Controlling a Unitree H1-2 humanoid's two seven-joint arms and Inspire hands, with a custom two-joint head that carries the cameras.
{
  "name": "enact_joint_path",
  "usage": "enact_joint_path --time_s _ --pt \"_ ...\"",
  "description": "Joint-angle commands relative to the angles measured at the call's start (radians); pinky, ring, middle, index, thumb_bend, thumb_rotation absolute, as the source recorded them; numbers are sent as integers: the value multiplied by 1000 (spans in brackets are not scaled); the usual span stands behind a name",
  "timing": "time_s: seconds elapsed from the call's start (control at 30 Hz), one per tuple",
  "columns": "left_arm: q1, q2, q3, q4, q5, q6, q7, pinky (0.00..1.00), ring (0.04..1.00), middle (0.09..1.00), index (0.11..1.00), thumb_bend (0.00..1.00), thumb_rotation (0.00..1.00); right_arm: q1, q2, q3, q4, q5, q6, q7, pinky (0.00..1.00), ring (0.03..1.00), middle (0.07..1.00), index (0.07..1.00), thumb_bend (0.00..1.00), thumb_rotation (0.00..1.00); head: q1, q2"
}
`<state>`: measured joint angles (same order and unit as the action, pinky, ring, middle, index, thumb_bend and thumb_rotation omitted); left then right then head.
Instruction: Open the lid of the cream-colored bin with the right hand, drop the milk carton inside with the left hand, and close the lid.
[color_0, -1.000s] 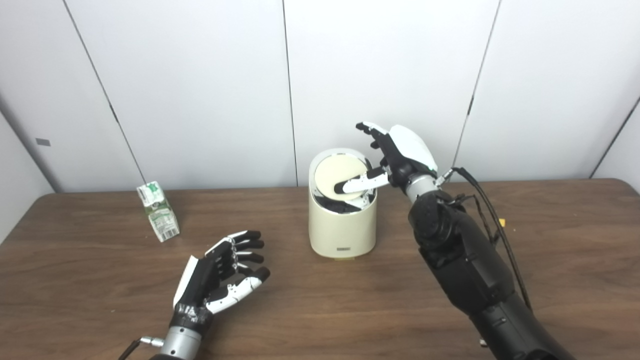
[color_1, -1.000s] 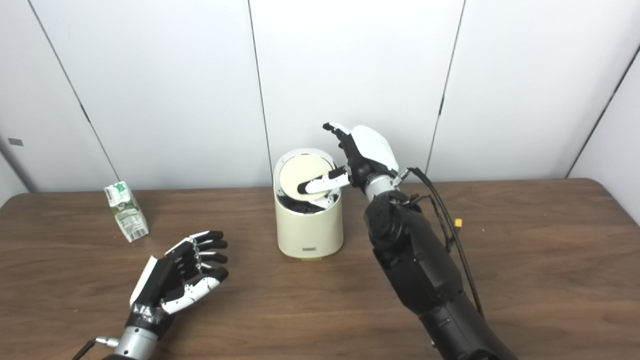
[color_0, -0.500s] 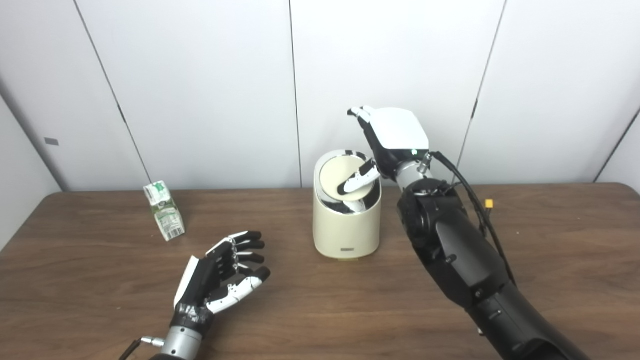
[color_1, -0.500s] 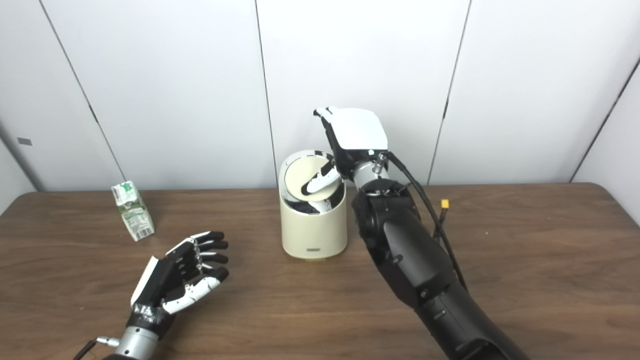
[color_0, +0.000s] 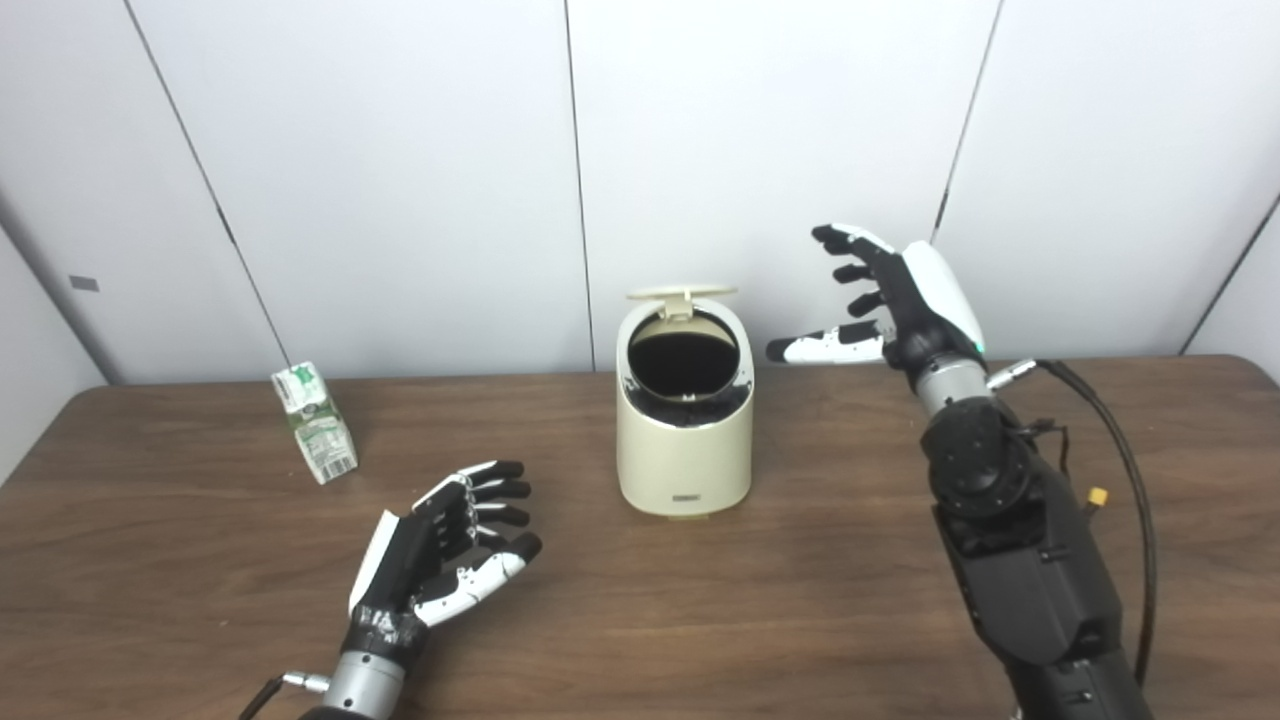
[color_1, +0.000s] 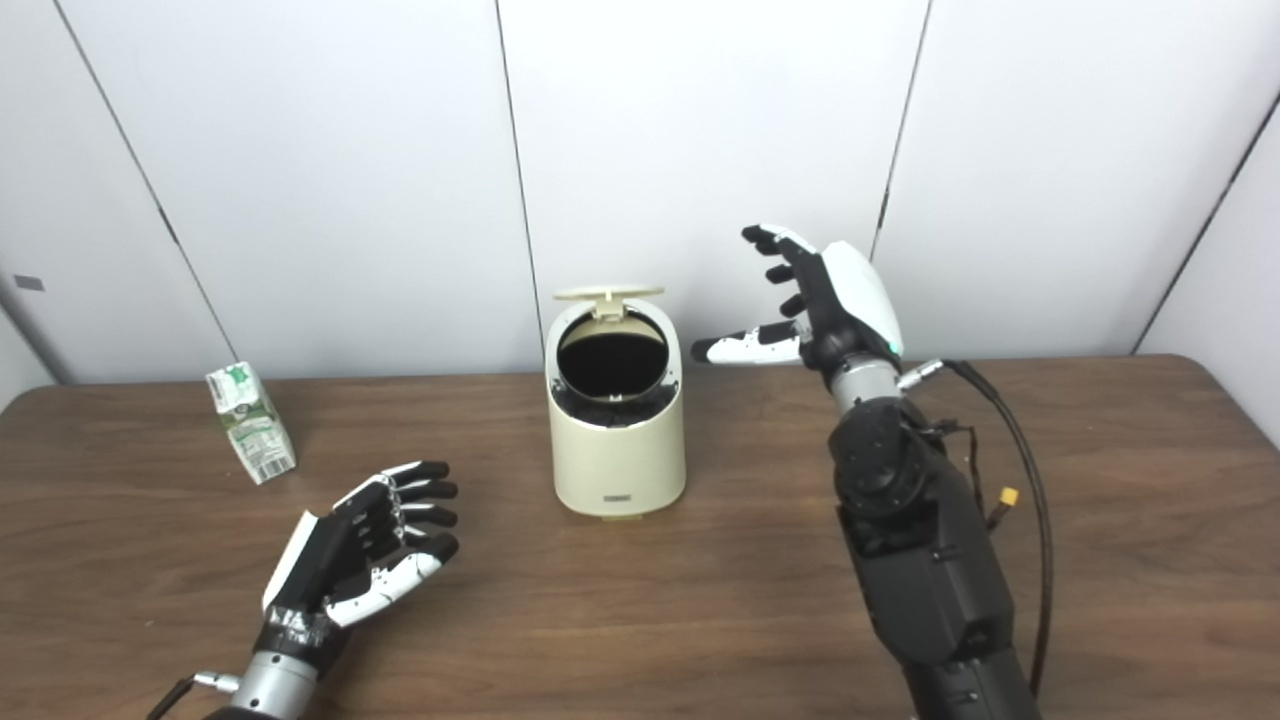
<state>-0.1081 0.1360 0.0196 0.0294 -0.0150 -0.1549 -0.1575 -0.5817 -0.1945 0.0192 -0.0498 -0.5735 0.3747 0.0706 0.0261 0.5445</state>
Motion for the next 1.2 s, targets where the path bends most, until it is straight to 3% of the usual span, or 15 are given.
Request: enact_joint_path --time_s 0.0,0.1,0.23,0.33,0.5,0.7,0.9,1.03,1.17 --pt "-26 7 4 -37 -5 -24 9 487 641 724 779 683 279 10 -3 -21 -52 56 -52 -19 627 789 866 841 779 248 -1 0" --pt "-26 9 3 -33 -4 -28 8 488 643 727 780 680 276 65 -8 -37 -63 123 -94 -20 663 807 869 858 758 260 -3 0" --pt "-25 10 3 -33 -3 -28 8 485 640 725 779 680 276 135 -16 -45 -40 204 -198 -34 660 819 876 868 779 262 -3 0" --pt "-26 10 3 -32 -2 -28 9 485 641 726 781 678 275 185 -18 -36 -37 216 -238 -45 660 820 869 863 780 254 -1 -1" --pt "-25 8 3 -33 -4 -26 10 487 641 727 781 673 266 257 -15 -17 -72 220 -207 -24 675 811 860 863 780 312 1 -3" --pt "-25 8 2 -26 -1 -37 10 492 644 727 781 673 278 310 -8 -8 -80 249 -249 -32 657 794 873 875 771 245 34 -18" --pt "-22 -11 -13 -10 7 -54 12 491 641 728 770 675 268 342 -17 -17 -56 270 -291 -45 681 798 862 870 785 197 159 -67" --pt "-29 -36 -29 37 12 -94 19 490 632 723 767 709 268 362 -32 -38 -36 333 -326 -24 722 836 888 890 753 116 300 -130" --pt "-26 -60 -46 56 16 -96 24 518 641 734 779 721 252 378 -37 -47 -65 357 -279 -13 732 845 894 890 730 70 398 -192"
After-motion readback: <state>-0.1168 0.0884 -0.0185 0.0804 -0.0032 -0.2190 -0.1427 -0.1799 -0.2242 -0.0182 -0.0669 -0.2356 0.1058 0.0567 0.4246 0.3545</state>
